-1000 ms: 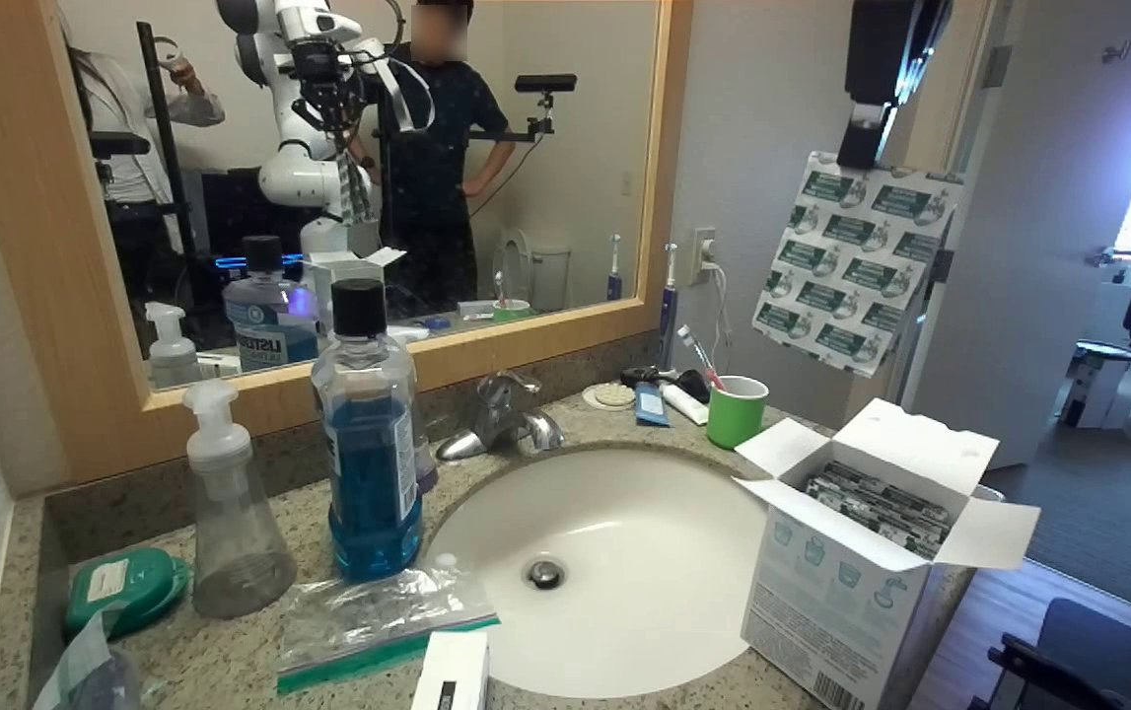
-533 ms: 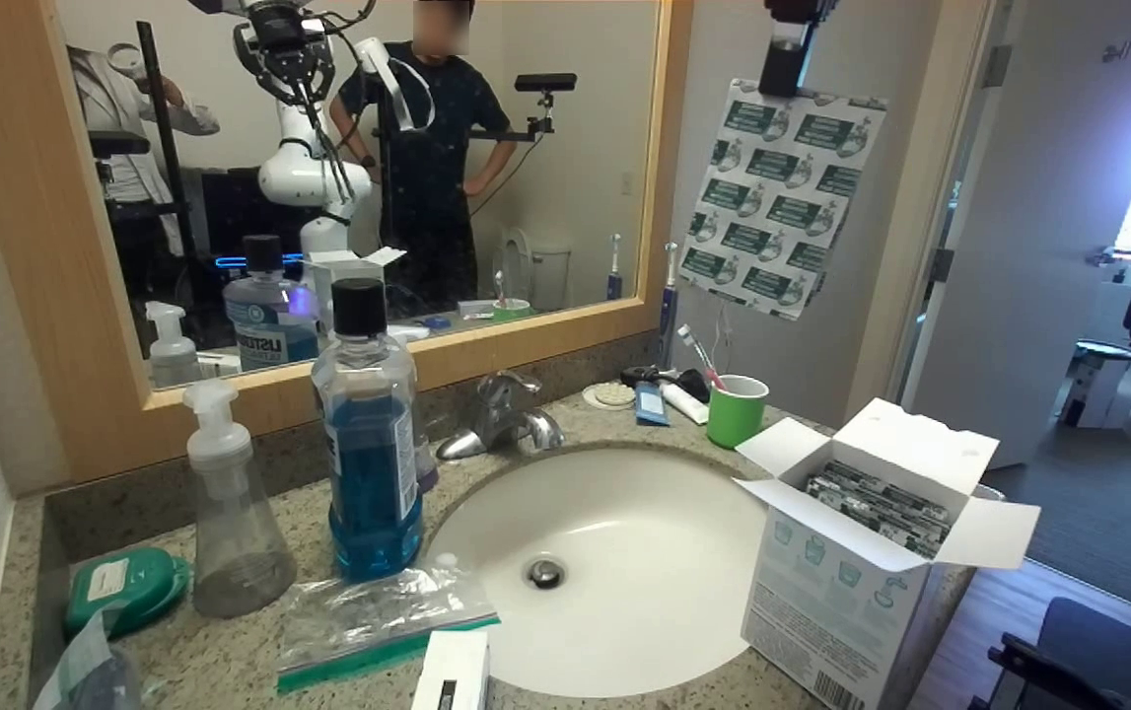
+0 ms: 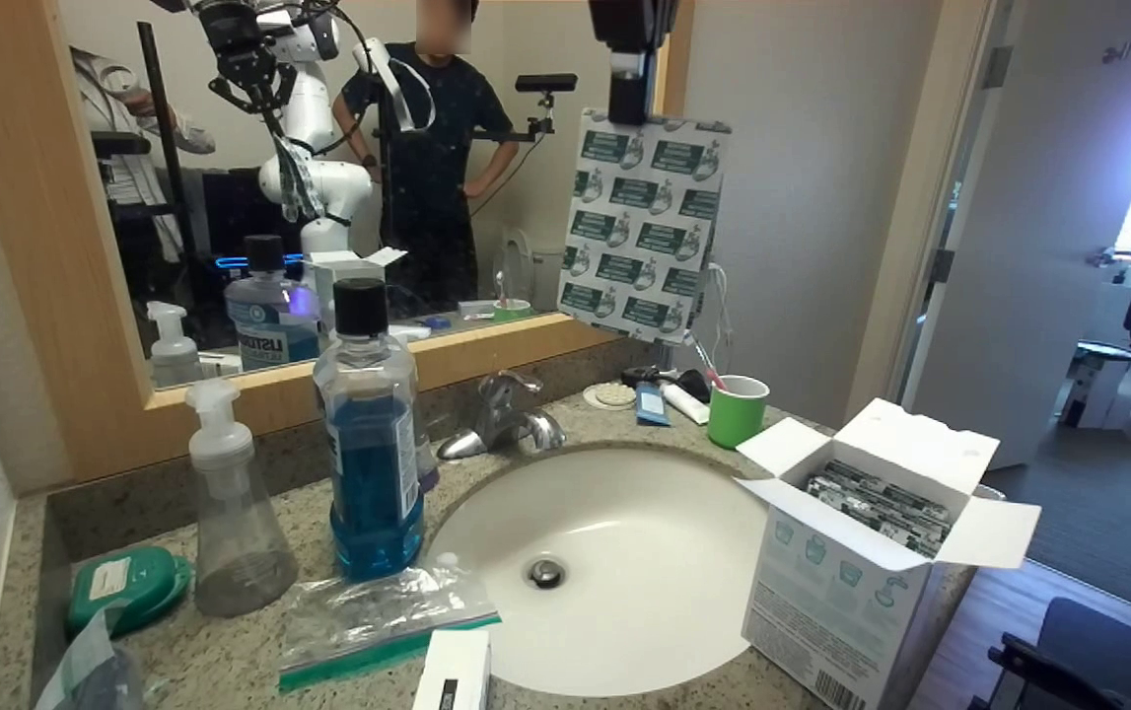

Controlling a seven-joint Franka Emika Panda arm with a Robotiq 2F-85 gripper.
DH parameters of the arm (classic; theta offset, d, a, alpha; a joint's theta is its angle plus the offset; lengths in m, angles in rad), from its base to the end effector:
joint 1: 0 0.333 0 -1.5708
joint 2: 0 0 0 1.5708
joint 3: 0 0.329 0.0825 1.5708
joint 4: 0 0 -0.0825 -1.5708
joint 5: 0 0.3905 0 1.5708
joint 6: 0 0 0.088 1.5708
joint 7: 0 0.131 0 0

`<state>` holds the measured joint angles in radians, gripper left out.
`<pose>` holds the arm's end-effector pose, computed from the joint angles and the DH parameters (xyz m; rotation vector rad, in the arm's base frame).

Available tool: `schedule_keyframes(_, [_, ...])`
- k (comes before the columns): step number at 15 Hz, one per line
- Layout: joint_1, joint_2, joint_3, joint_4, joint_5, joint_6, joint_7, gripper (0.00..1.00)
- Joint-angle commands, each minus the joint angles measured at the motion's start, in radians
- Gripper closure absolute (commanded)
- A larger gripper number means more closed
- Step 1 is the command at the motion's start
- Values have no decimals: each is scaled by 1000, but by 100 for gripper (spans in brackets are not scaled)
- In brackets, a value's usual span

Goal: Remove two things from the box and put them on the left of the sink

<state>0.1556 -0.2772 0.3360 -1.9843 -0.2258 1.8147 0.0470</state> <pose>0.4381 0.2260 0.5765 2.7718 0.6807 0.2426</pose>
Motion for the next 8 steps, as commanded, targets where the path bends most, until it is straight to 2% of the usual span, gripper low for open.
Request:
schedule_keyframes(1, [33, 129, -1, 122, -27, -56, -6, 98])
schedule_keyframes(8, [90, 233, -11, 189, 8, -44, -55, 98])
